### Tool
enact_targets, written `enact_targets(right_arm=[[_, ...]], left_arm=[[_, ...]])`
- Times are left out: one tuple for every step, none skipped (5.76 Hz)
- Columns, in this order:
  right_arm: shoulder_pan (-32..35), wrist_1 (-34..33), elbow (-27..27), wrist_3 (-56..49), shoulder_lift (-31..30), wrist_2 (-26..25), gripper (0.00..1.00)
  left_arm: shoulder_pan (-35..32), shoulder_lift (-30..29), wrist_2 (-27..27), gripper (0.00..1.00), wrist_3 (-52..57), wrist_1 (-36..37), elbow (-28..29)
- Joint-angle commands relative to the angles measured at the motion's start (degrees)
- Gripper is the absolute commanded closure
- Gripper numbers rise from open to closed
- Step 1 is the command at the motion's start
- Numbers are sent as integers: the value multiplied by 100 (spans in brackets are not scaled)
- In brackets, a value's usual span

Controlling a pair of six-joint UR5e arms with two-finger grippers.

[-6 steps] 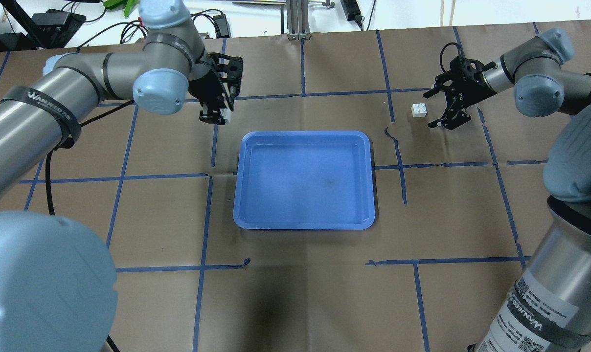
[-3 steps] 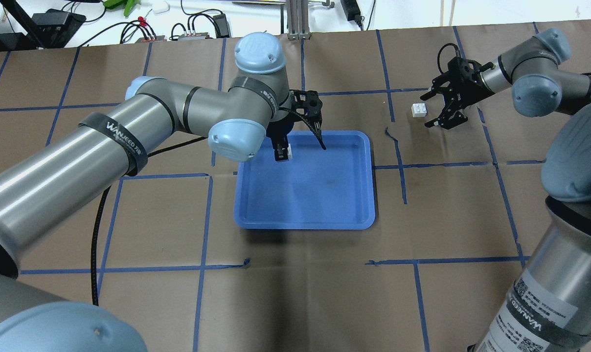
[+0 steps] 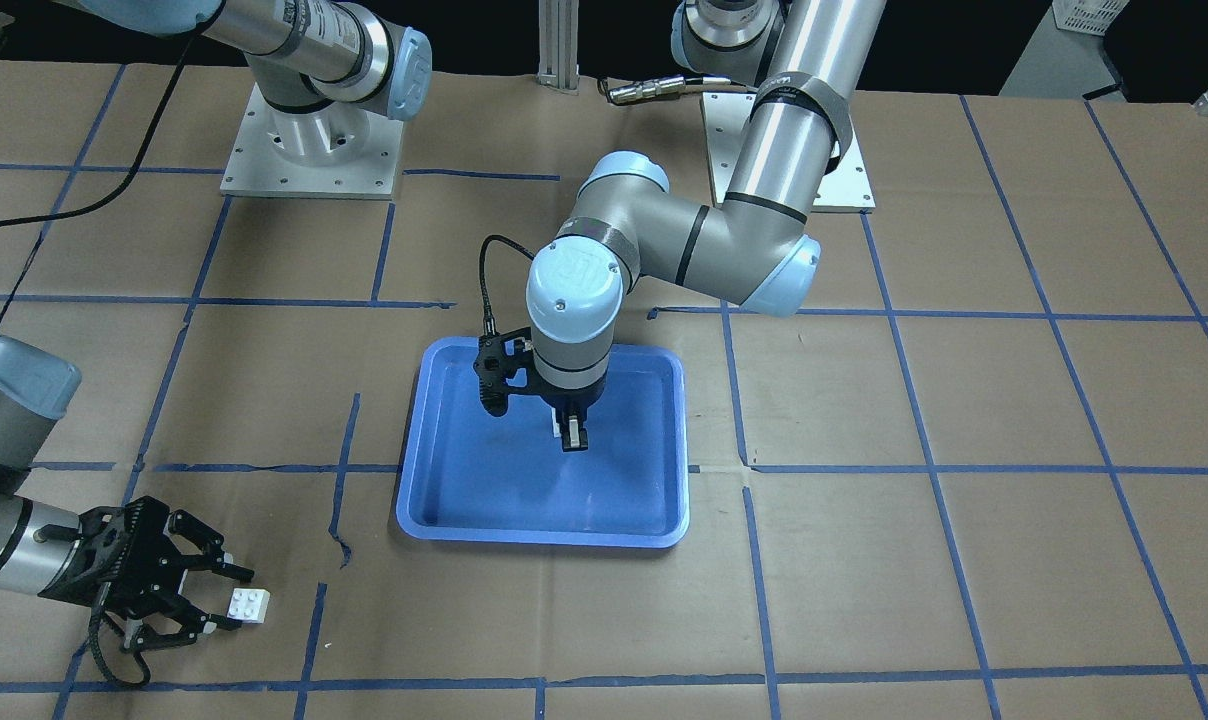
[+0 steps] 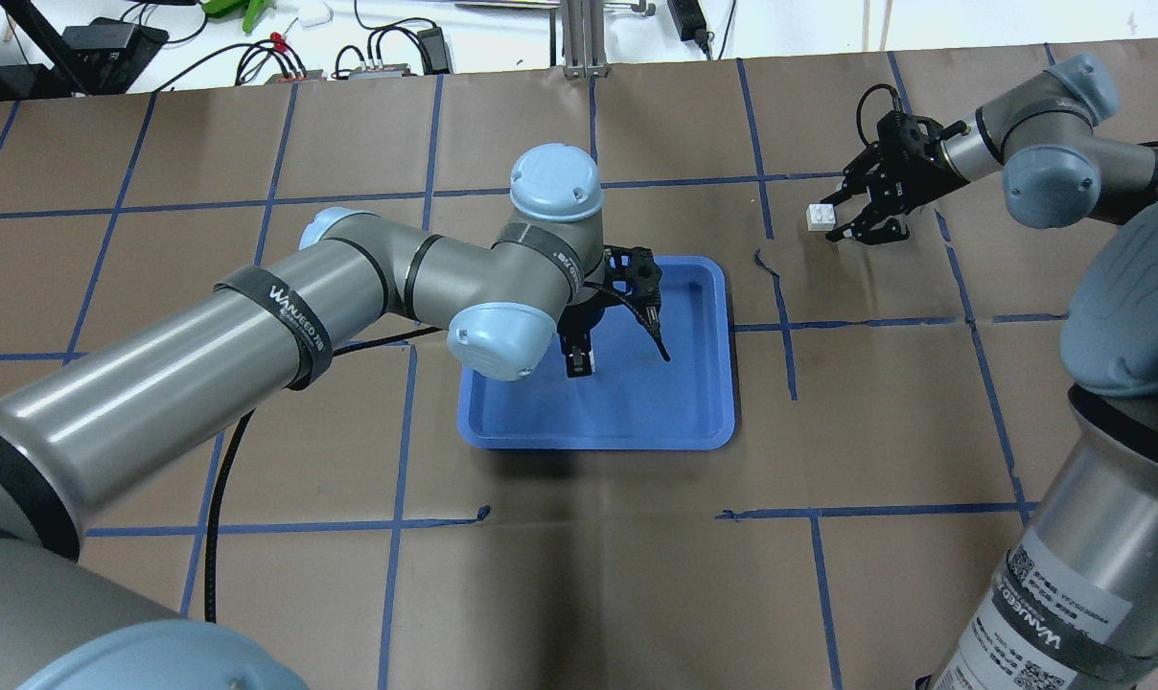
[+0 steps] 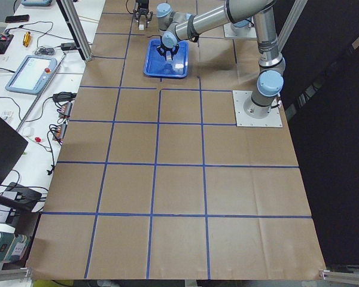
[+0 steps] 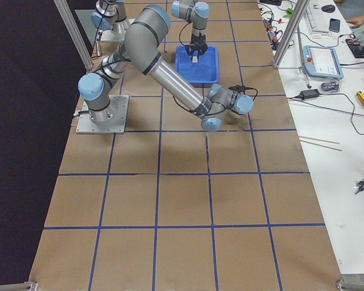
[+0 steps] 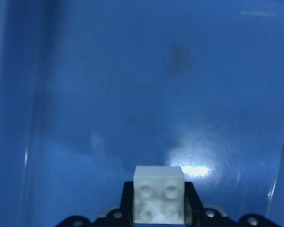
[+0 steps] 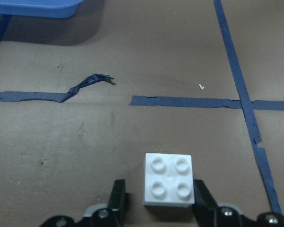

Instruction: Assemble white blocks and place on blue tray

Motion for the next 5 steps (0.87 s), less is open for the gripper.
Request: enact_targets(right_arm=[[0, -9, -10, 0, -9, 0, 61], [0, -1, -18, 9, -35, 0, 69], [0, -1, -36, 61, -53, 0, 70], [0, -1, -123, 105, -70, 9, 71], [0, 34, -246, 271, -140, 9, 71]], left_arm=[[-138, -61, 8, 95, -10, 155, -76], [-139, -131, -1, 92, -10, 181, -94], [-139, -131, -1, 38, 8, 181, -77], [-139, -105, 25, 2, 95, 155, -42], [-113, 43, 34, 2, 96, 85, -7]])
